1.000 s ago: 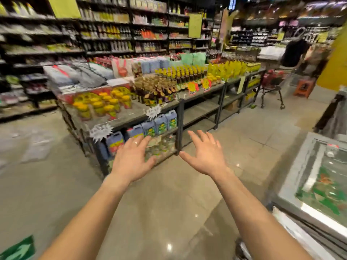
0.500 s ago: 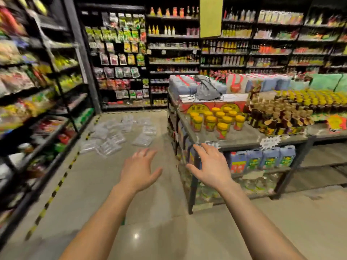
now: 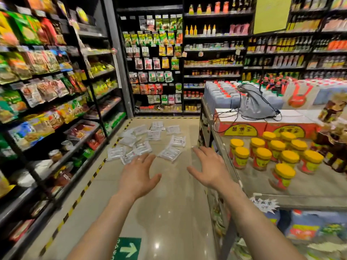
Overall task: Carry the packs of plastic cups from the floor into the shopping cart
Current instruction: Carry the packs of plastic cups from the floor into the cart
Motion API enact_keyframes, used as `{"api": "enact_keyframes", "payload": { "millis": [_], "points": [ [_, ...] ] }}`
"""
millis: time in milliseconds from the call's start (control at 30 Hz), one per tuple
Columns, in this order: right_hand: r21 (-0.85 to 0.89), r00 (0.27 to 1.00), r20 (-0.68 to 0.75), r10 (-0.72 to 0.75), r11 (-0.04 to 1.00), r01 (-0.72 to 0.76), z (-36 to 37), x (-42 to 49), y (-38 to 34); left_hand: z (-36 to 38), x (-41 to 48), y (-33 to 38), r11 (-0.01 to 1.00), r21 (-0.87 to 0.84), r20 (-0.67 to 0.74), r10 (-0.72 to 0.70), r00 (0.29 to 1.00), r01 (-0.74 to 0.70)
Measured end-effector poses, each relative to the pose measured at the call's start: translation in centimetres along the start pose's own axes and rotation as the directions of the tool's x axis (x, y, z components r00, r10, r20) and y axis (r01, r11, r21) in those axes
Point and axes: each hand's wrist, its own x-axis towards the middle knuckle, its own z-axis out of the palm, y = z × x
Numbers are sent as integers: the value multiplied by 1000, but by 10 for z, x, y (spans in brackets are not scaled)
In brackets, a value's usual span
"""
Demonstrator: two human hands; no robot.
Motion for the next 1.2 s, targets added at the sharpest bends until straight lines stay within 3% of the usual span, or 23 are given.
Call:
{"api": "enact_keyframes", "payload": {
  "millis": [300,733,1200],
  "points": [
    [-38,999,12,-40,998,40,58,186,49,54,173,-39,999,-48,8,-17,1000,17],
    [-35,1000,5,-3,999,3,134,496,80,122,491,-143,992,-130,51,1,999,6],
    [-16,990,136,-30,999,33,285,809,182,253,793,-189,984,-66,120,-156,980,165]
  ]
}}
